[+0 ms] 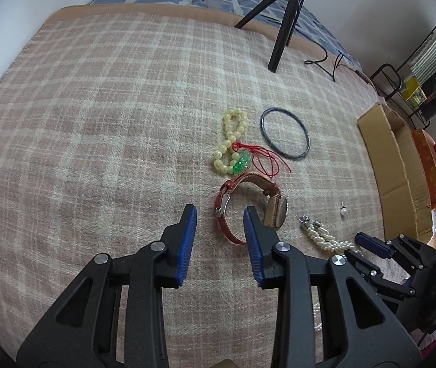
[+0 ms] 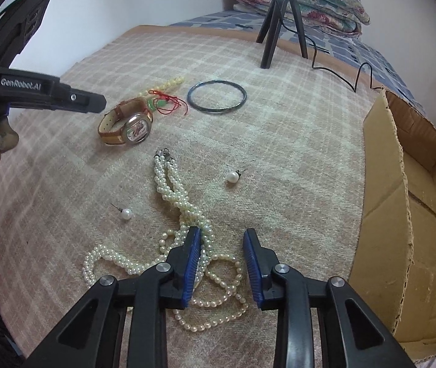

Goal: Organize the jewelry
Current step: 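Close right tool on the pearl necklace while left tool closes on the red watch strap, then lift the pearl necklace with right tool while left tool lifts the watch toward the box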

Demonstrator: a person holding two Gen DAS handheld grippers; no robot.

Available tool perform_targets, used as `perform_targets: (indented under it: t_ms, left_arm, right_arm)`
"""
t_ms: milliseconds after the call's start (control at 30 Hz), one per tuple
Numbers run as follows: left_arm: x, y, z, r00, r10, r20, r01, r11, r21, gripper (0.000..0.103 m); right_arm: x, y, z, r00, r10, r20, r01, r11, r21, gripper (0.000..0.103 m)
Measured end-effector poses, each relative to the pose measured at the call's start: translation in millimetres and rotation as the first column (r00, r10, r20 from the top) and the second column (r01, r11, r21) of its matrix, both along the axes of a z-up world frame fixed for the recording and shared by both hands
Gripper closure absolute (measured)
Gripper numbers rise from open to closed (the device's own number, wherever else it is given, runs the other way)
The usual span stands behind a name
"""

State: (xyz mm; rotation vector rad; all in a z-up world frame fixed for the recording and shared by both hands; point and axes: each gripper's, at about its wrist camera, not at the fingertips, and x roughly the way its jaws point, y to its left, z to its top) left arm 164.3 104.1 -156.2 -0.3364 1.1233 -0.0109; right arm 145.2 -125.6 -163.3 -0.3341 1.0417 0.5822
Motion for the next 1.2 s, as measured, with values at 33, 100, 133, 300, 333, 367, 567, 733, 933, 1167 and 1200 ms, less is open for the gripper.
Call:
perform_targets:
  t_ms: [33, 100, 133, 300, 333, 367, 567, 733, 933, 1167, 1200]
  left_arm:
    - [1.4, 0.1, -2.6, 1.0, 0.001, -0.005, -0.001, 1.0, 0.003, 0.071]
    - [4.5, 1.0, -7.9, 1.0, 0.005, -0.016, -0.005, 1.0, 0.007, 0.071]
    - [6.2, 2.2, -10.6, 1.0, 0.009, -0.023, -0.009, 1.0, 0.001, 0.071]
    - [15.7, 3.1, -23.8, 0.998, 0.013, -0.058, -0.014, 1.0, -0.014, 0.071]
    - [16.9, 2.5, -25.0, 0.998, 0.012, -0.059, -0.013, 1.0, -0.011, 0.071]
    - [18.0, 1.5, -25.3, 0.998, 0.01, -0.058, -0.011, 1.0, -0.008, 0.071]
    - [18.5, 3.5, -25.9, 0.998, 0.021, -0.055, -0.023, 0.999, -0.032, 0.091]
    - [16.0, 1.9, -23.6, 0.999, 0.014, -0.044, -0.015, 0.999, -0.03, 0.096]
    - [11.1, 3.8, -13.6, 0.999, 0.024, -0.025, -0.025, 0.999, -0.043, 0.096]
    - [3.7, 3.5, 5.6, 1.0, 0.025, 0.017, -0.025, 0.999, -0.047, 0.096]
    - [2.6, 3.0, 8.5, 0.999, 0.028, 0.021, -0.027, 0.999, -0.047, 0.096]
  right_arm:
    - [0.1, 0.4, -0.1, 1.0, 0.001, 0.001, -0.001, 1.0, -0.001, 0.075]
    - [0.6, 1.8, -0.5, 1.0, 0.003, 0.005, -0.003, 1.0, -0.006, 0.076]
    - [0.6, 2.6, -0.7, 1.0, 0.005, 0.006, -0.005, 1.0, -0.008, 0.076]
    - [0.4, 4.5, -1.1, 1.0, 0.009, 0.012, -0.008, 1.0, -0.018, 0.076]
    - [0.3, 4.8, -1.3, 1.0, 0.007, 0.01, -0.007, 1.0, -0.017, 0.076]
    - [0.2, 5.3, -1.6, 1.0, 0.007, 0.01, -0.007, 1.0, -0.019, 0.076]
    - [0.5, 10.4, -2.4, 1.0, 0.015, 0.01, -0.015, 1.0, -0.023, 0.092]
    - [0.9, 12.7, 0.0, 1.0, 0.015, 0.009, -0.015, 1.0, -0.003, 0.097]
    - [-1.1, 9.4, 12.3, 1.0, 0.004, 0.023, -0.004, 0.999, 0.039, 0.097]
    - [-9.3, 5.7, 30.2, 0.998, -0.005, 0.059, 0.001, 0.998, 0.068, 0.097]
    - [-10.8, 5.1, 33.8, 0.998, -0.007, 0.066, 0.002, 0.997, 0.073, 0.097]
